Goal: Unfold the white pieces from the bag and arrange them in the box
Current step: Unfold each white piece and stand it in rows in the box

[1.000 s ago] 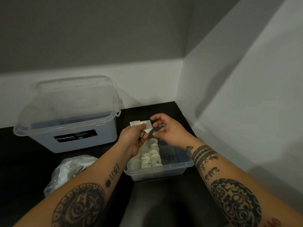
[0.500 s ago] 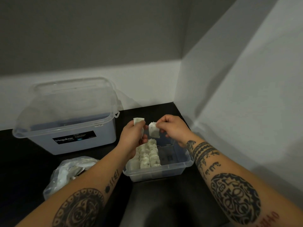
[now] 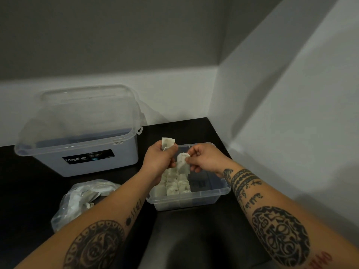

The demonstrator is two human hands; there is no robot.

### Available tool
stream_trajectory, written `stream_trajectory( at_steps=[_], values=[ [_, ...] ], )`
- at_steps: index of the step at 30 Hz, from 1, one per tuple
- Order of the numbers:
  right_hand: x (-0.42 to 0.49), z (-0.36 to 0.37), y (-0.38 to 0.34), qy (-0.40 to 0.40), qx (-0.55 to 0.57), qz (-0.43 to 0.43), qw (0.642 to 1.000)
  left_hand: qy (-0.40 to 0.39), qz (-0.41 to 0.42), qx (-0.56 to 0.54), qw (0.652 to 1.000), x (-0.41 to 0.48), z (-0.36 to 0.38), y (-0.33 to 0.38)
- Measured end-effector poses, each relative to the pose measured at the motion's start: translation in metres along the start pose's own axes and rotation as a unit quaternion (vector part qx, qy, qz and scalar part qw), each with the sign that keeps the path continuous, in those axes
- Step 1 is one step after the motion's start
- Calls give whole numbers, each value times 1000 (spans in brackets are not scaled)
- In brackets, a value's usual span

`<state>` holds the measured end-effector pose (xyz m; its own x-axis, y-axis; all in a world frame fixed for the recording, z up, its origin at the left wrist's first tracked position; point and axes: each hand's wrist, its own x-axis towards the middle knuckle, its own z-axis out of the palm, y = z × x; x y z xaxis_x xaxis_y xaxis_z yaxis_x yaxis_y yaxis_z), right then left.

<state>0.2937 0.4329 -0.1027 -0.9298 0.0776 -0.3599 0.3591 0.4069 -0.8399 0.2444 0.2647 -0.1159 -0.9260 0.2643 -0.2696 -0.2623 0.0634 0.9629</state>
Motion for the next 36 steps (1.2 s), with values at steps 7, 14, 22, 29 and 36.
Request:
stream_trajectory(
  at_steps=[7,14,22,29,36],
  values=[
    [-4,13,9,-159,-194,66,966,25,0,-30,999,5,-2,-1],
    [2,30,20,-154,-351,58,922,32,0,-35,999,6,0,-3],
    [15,34,31,-118,-310,93,939,39,-5,-47,998,8,0,0],
    [13,36,29,-135,-359,80,920,38,-14,-46,998,10,0,-1],
    [14,27,20,-106,-273,122,949,-2,-57,-110,992,14,1,3]
  ],
)
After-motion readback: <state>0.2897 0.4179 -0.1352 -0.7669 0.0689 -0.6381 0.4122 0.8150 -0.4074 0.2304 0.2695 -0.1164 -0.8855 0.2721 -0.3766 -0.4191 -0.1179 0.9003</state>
